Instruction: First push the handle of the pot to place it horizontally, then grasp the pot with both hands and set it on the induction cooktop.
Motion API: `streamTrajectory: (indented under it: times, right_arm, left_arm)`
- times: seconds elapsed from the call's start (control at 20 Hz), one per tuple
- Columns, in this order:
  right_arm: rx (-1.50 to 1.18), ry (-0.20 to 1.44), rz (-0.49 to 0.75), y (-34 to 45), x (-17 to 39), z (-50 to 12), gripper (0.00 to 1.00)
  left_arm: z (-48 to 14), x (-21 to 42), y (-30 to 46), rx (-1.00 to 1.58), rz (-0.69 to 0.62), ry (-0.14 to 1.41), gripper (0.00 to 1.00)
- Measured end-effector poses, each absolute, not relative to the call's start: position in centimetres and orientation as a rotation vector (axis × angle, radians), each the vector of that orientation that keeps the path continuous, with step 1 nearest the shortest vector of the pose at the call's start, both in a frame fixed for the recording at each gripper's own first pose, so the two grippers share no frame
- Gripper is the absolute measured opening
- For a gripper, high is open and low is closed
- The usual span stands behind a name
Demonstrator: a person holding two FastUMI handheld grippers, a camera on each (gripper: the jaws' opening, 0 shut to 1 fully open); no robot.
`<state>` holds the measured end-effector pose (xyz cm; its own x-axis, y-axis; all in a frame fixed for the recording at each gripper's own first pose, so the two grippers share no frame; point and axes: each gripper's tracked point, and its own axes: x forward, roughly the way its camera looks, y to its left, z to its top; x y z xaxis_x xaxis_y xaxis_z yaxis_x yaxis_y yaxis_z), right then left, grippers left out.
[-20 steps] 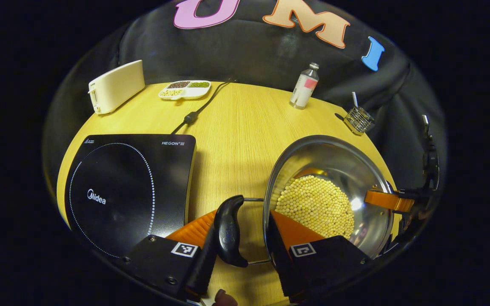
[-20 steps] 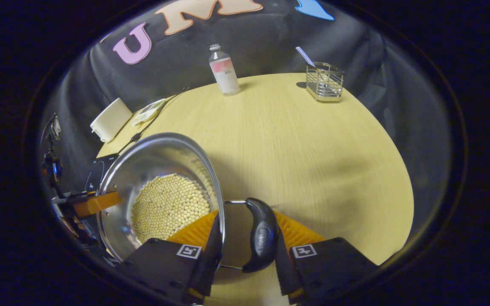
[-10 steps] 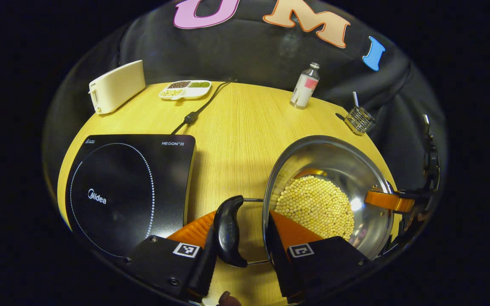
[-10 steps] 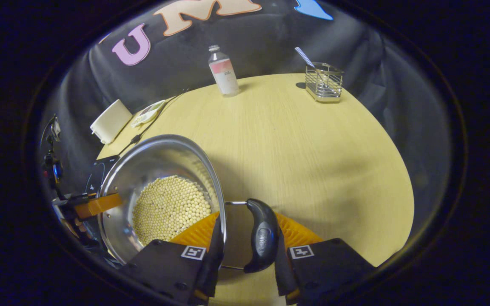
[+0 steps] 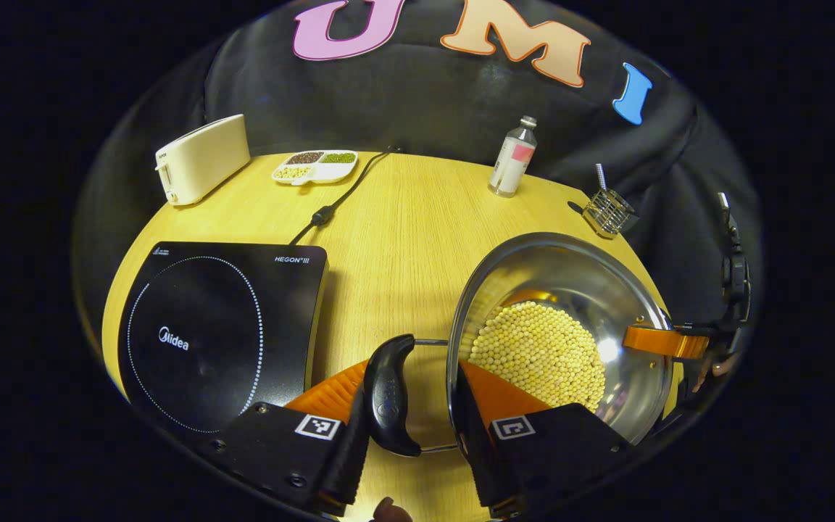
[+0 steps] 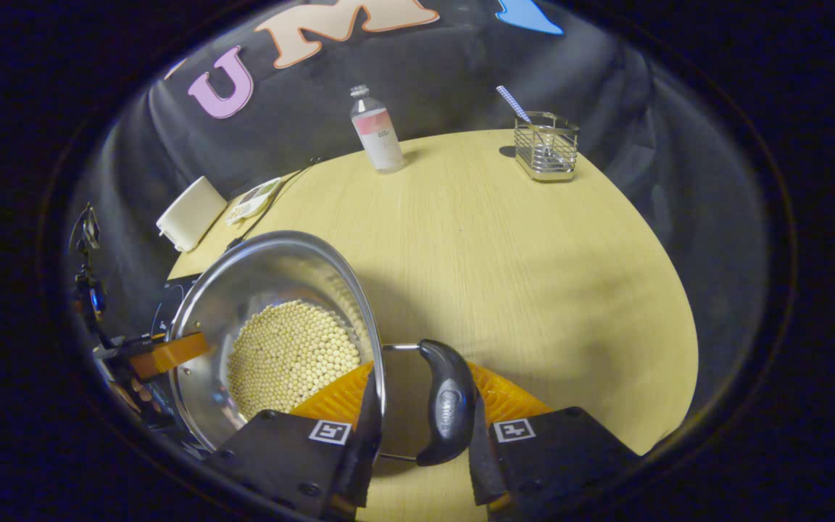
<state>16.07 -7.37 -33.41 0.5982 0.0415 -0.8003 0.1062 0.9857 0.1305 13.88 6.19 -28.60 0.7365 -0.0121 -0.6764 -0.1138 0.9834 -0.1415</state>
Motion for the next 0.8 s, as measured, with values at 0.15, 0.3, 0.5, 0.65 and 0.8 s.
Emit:
streamTrajectory:
  times: [0.15,0.3,0.5,0.65,0.8]
  right_arm:
    - [0.165,0.914,-0.029,-7.3,16.4,-32.4,0.51]
    - [0.160,0.905,-0.030,-6.9,16.2,-30.9,0.51]
    - [0.156,0.910,-0.043,-5.4,15.6,-29.6,0.51]
    - [0.155,0.904,-0.069,-3.6,15.3,-28.3,0.51]
    - [0.165,0.894,-0.092,-1.1,14.6,-27.1,0.51]
  left_arm:
    - [-27.4,13.8,6.2,-0.168,0.068,0.723,0.62]
    - [-26.4,13.5,6.3,-0.185,0.062,0.721,0.63]
    - [-25.1,13.0,7.6,-0.178,0.052,0.728,0.63]
    - [-24.1,12.4,9.1,-0.194,0.035,0.747,0.61]
    - [-22.6,12.1,11.3,-0.181,0.003,0.738,0.63]
